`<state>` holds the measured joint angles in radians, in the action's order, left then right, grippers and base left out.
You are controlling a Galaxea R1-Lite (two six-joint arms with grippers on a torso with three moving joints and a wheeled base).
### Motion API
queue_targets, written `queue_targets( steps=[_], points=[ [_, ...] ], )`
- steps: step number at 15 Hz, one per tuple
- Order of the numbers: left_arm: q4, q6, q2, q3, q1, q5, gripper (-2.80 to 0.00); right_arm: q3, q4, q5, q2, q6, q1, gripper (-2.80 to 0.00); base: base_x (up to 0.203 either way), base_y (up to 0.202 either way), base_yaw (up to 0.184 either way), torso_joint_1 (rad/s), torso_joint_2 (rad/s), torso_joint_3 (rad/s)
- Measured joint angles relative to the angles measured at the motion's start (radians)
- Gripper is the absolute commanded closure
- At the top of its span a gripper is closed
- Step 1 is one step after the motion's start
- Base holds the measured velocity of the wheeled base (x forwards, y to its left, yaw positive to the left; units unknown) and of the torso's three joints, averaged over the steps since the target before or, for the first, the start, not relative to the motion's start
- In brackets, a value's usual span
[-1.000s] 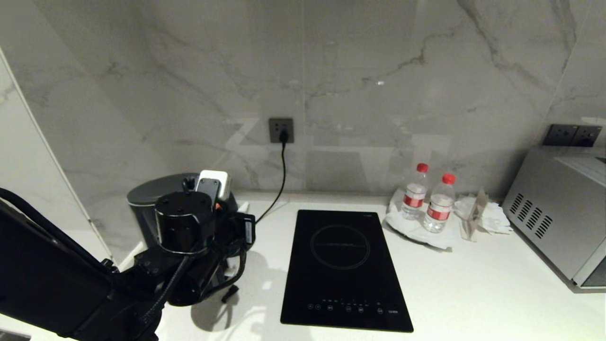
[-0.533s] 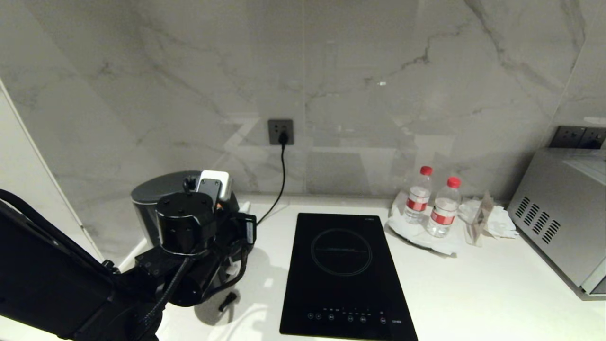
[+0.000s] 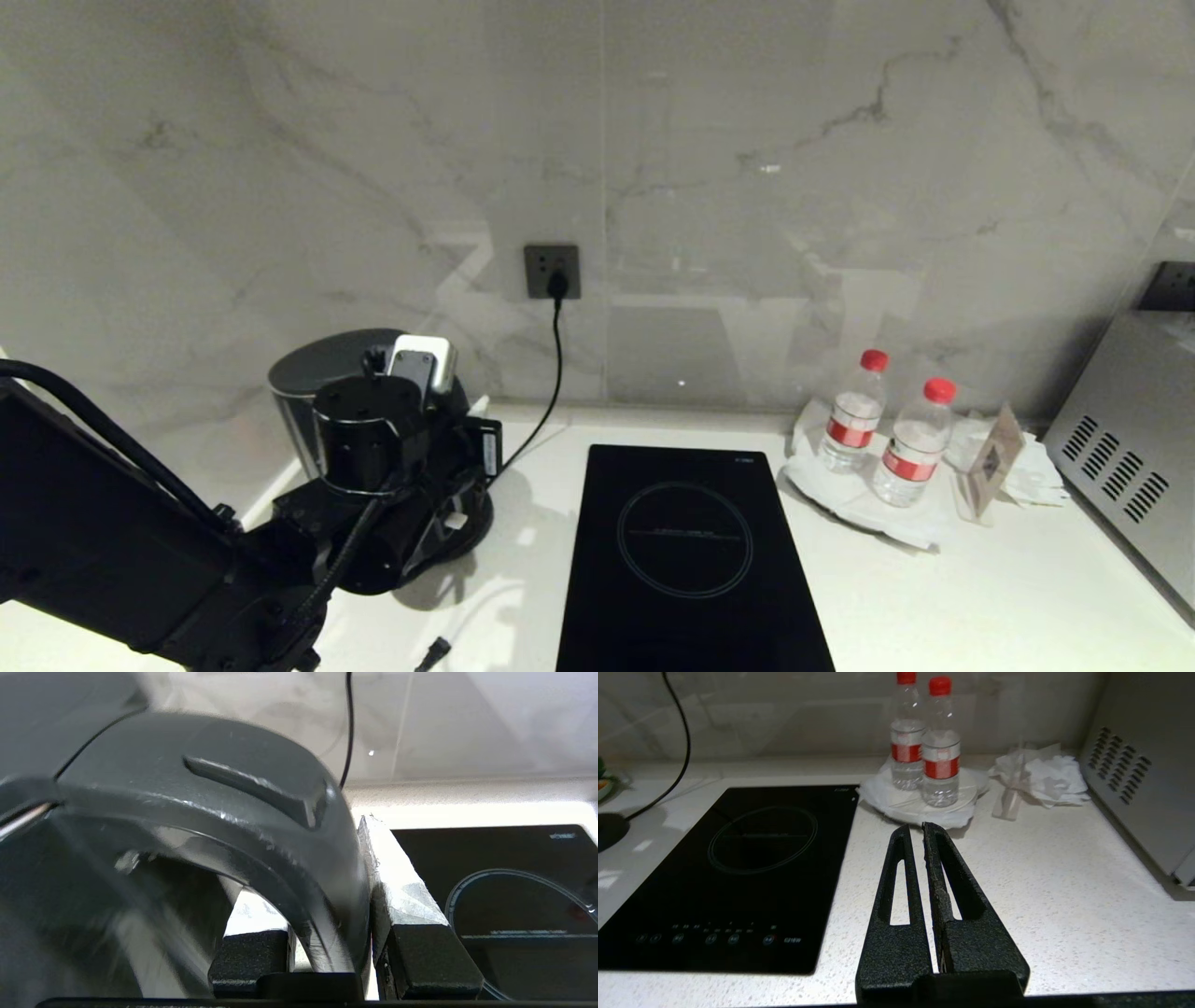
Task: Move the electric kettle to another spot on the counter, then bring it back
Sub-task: Place it on the power base
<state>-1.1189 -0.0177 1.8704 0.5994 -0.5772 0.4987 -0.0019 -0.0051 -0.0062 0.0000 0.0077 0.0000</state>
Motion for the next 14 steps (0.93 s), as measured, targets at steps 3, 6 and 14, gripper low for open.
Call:
queue_targets(
  steps=[3,6,14],
  points=[
    [-0.003,0.001,0.018,0.028,-0.007,0.001,0.00,0.000,-0.003,-0.001,0.000,0.000,0.000,0.00,0.000,0.000,0.000,-0.012,0.00,0.008],
    [-0.035,0.005,0.076,0.100,-0.005,0.014,0.00,0.000,-0.002,-0.001,0.000,0.000,0.000,0.00,0.000,0.000,0.000,0.000,0.00,0.000],
    [-0.044,0.005,0.321,0.361,0.011,0.021,0.00,0.000,-0.002,-0.001,0.000,0.000,0.000,0.00,0.000,0.000,0.000,0.000,0.00,0.000]
  ],
)
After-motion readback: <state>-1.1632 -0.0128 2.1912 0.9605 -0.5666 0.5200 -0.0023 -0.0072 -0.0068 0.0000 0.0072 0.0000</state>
